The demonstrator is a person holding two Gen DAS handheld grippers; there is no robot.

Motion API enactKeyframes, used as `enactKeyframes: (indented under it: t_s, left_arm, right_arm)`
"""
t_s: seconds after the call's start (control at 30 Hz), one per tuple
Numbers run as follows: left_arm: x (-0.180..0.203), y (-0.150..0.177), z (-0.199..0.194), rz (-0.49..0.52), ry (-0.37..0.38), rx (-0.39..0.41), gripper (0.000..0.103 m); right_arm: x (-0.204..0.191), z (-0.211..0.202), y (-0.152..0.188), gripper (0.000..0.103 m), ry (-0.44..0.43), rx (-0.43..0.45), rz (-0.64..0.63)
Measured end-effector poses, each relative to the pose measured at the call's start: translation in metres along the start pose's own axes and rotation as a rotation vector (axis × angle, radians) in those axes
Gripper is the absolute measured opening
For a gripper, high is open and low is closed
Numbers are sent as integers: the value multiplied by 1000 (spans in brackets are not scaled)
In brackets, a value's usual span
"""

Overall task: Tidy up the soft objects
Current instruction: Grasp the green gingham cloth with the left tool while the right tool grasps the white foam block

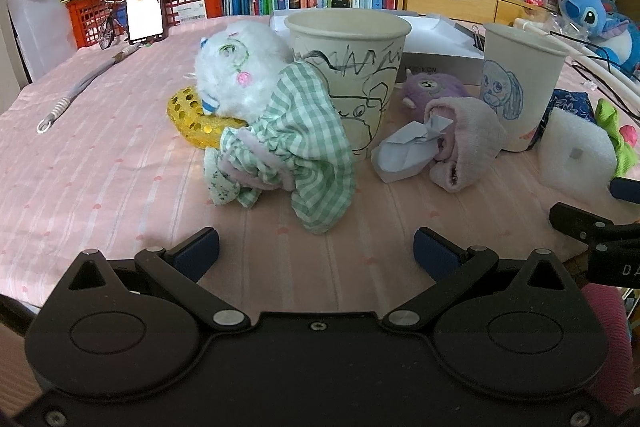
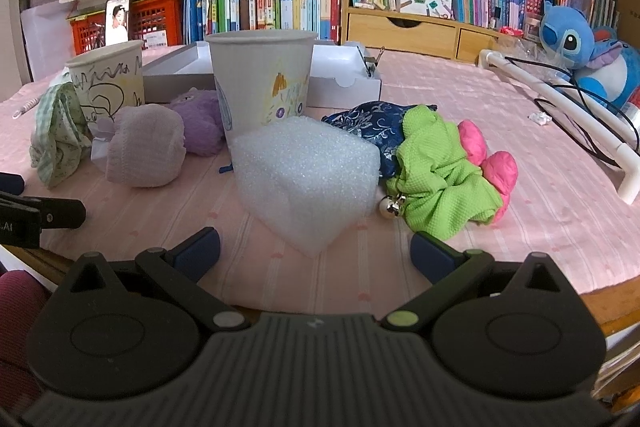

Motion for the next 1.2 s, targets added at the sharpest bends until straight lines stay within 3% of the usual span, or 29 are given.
enactKeyframes:
  t_s: [0.13, 0.4, 0.63, 0.87, 1.2]
  left_arm:
    - [-4, -2, -3, -12, 6, -1, 103]
    - [-18, -16, -16, -71, 22, 82, 103]
    - [-23, -25, -17, -100, 9, 118, 98]
    - [-17, -29, -14, -81, -3, 147, 91]
    - [-14, -32, -1, -63, -58, 163, 90]
  right_arm:
    - [2, -3, -1, 103, -19, 17, 9]
    - [-1, -19, -12, 103, -79, 123, 10]
    - [-1, -22, -19, 103, -102, 165, 41]
    - [-4, -19, -22, 102, -90, 177, 10]
    - [-10, -12, -23, 99, -79, 164, -5]
Point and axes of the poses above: each gripper's, at about its wrist camera, not at the fingertips, and z roughly the way its jaws point, x to its right, y to its underside, the point moved 5 cm from there along z, roughly the way its jaws point, and after that the axes turned 8 degrees about -y, right-handed, at the moved point
